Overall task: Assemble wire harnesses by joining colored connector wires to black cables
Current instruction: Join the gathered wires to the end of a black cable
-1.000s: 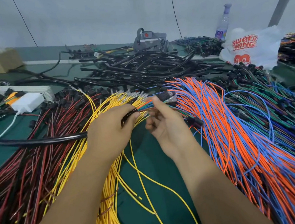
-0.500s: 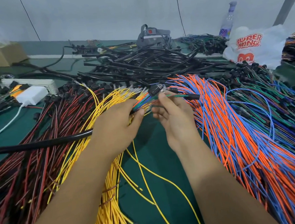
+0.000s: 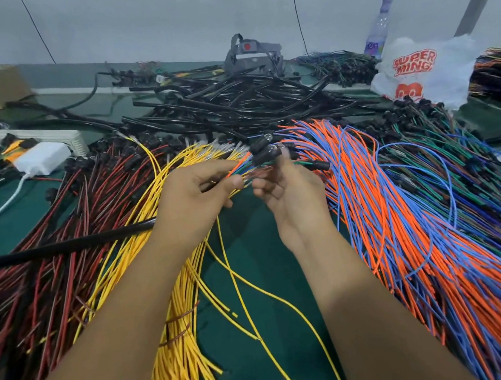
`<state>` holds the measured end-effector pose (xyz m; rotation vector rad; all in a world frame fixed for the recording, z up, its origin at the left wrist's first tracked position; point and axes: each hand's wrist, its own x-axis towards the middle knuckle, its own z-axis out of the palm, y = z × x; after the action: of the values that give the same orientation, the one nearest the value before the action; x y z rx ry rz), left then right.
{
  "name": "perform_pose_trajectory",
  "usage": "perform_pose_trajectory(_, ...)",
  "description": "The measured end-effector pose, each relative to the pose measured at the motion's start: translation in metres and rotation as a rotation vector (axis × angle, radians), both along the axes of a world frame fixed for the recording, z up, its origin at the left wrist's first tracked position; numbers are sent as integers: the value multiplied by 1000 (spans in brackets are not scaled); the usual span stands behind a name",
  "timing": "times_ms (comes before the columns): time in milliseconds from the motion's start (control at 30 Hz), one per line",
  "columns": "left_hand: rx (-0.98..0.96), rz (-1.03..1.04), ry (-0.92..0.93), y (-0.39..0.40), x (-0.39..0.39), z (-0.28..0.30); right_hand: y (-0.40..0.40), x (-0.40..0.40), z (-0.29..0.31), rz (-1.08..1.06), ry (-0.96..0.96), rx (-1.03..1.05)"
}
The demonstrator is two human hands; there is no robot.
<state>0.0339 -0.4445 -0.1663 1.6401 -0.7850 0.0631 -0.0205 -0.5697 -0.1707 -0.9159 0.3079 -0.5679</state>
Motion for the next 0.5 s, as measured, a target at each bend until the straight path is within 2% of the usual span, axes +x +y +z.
perform_pose_trajectory(100,65,78,-71,3,3,-5,-4,1,3,146,-57,78)
perform_pose_trajectory(233,179,177,-256,9,3,-7,0,4,1,179,-103,-123)
perform_pose_trajectory(500,118,2,-118,6,4,-6,2,4,-3,45,28,-238)
